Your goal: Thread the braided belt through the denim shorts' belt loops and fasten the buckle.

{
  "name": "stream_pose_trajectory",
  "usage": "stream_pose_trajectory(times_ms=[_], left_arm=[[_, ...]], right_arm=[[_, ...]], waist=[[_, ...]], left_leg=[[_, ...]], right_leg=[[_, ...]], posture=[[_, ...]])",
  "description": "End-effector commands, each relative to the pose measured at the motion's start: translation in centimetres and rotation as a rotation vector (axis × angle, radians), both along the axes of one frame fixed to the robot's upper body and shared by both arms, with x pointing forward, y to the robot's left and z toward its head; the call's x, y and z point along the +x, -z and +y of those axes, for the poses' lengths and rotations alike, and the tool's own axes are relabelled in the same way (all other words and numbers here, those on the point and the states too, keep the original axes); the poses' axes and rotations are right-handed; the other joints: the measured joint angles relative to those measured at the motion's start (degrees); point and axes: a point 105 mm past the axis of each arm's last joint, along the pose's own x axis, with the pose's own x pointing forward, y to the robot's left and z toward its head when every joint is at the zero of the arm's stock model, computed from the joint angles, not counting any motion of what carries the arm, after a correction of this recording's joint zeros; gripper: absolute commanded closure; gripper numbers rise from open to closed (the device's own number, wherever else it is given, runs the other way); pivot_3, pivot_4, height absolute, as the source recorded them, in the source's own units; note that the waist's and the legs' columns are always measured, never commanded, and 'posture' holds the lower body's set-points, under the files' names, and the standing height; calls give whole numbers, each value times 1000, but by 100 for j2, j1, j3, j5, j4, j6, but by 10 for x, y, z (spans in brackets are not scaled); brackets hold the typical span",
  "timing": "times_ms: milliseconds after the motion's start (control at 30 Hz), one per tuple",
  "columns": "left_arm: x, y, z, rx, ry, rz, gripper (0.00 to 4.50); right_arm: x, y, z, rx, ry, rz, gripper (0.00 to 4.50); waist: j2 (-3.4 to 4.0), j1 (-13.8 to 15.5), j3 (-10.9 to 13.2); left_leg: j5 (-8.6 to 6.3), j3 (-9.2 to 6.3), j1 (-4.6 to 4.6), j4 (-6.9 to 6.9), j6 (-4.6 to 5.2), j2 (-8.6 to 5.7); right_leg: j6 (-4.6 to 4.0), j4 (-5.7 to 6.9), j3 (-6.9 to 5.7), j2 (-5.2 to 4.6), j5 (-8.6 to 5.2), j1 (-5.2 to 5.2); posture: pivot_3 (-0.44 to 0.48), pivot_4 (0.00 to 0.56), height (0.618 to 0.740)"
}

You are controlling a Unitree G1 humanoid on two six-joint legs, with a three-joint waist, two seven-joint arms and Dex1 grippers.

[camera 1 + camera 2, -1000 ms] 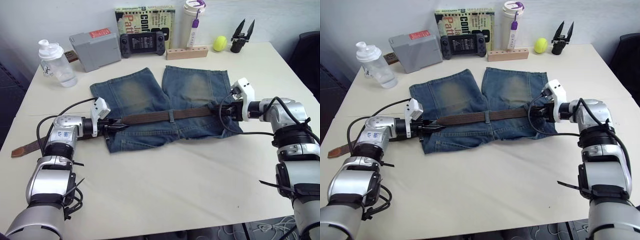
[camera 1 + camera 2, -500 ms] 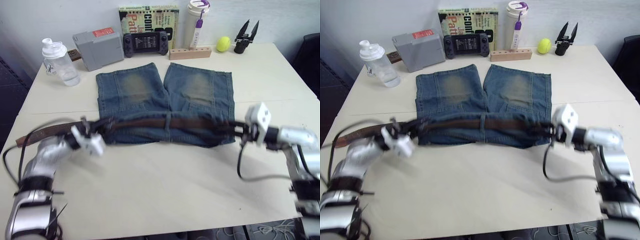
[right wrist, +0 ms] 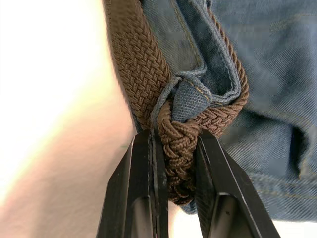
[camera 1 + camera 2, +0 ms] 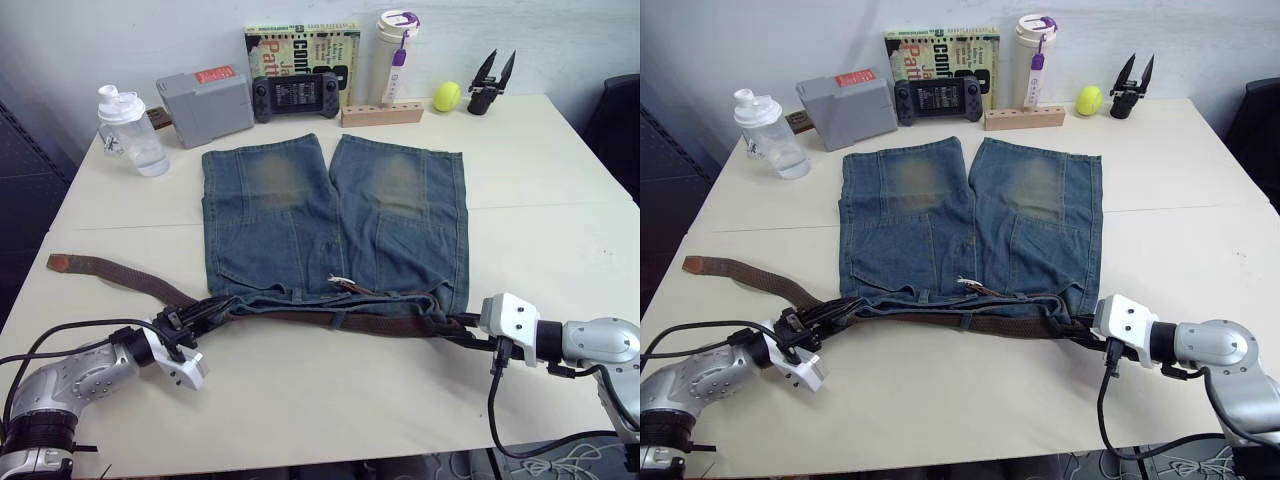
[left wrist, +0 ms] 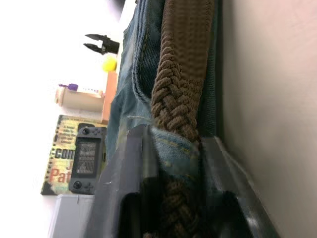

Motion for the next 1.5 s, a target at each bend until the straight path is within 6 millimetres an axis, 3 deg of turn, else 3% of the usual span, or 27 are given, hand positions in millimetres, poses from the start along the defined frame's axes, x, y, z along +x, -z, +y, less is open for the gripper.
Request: stream_pose_trajectory(times_ms=[33,67,133,200,367,467,600,800,900,967,1133,1300,1500], left_arm=[[-3,18,33,34,-161,82,1241],[-7,15,38,40,-171,68,782],[-15,12,47,52,-186,58,239],[-25,12,58,61,-212,69,0],[-39,4,77,79,-276,56,0],[-38,-7,89,62,-341,20,0],[-28,-32,90,-21,-384,-71,0],[-25,-49,103,-91,-479,-115,0],[-20,-65,122,-285,-630,-137,0],[-13,-75,134,-525,-749,-111,0],[-3,-83,154,-1021,-923,46,0],[12,-92,150,-1571,-1060,365,0],[35,-88,135,-2009,-1083,696,0]], right_arm=[[-8,1,-29,-106,91,87,1927],[-7,-2,-30,-124,88,64,1407],[-7,-7,-34,-156,90,20,780],[-11,-11,-39,-180,91,-10,123],[-10,-34,-55,-203,139,-52,123],[-5,-56,-52,-127,155,-62,123],[3,-90,-22,133,142,-24,123],[10,-110,14,338,103,13,123],[24,-109,31,430,162,19,123],[28,-104,46,489,166,54,123],[22,-94,73,534,115,160,123],[24,-88,91,525,87,193,123],[14,-84,94,477,5,211,123]], waist=[[15,10,-20],[23,18,-26],[7,18,-47],[12,-49,-50],[12,-127,-50],[11,-135,-49],[10,-137,-48],[1,-116,-41],[-5,-93,-40],[-9,-96,-38],[-19,-62,-35],[-42,19,-32],[-73,84,-30]], left_leg=[[0,0,2,1,0,2],[0,1,2,1,0,2],[0,-5,10,6,1,4],[-3,-3,15,-4,-3,11],[-5,11,36,-31,-7,15],[-6,15,46,-32,-6,15],[-7,17,54,-38,-5,17],[-8,14,52,-37,-6,19],[-8,-5,42,-34,-6,18],[-8,-8,38,-32,-6,18],[-10,-23,5,-4,-9,17],[-11,-26,-13,17,-10,12],[-11,-53,-14,29,-11,0]], right_leg=[[0,0,-1,0,0,2],[0,0,-1,0,0,2],[-1,-5,-6,-1,0,17],[-6,-8,-6,-1,-3,15],[-15,-12,-8,2,-8,19],[-15,-14,-4,0,-9,27],[-16,-18,-1,0,-9,31],[-19,-16,-3,-6,-11,31],[-19,-16,-8,-9,-10,32],[-19,-16,-10,-8,-10,31],[-19,-9,-13,-9,-10,17],[-17,8,-1,3,-9,0],[-13,10,3,7,-7,17]], posture=[[0,150,731],[0,150,731],[0,150,731],[0,150,731],[0,150,731],[0,150,731],[0,150,731],[0,150,731],[0,150,731],[0,150,731],[0,150,731],[0,150,731],[0,150,731]])
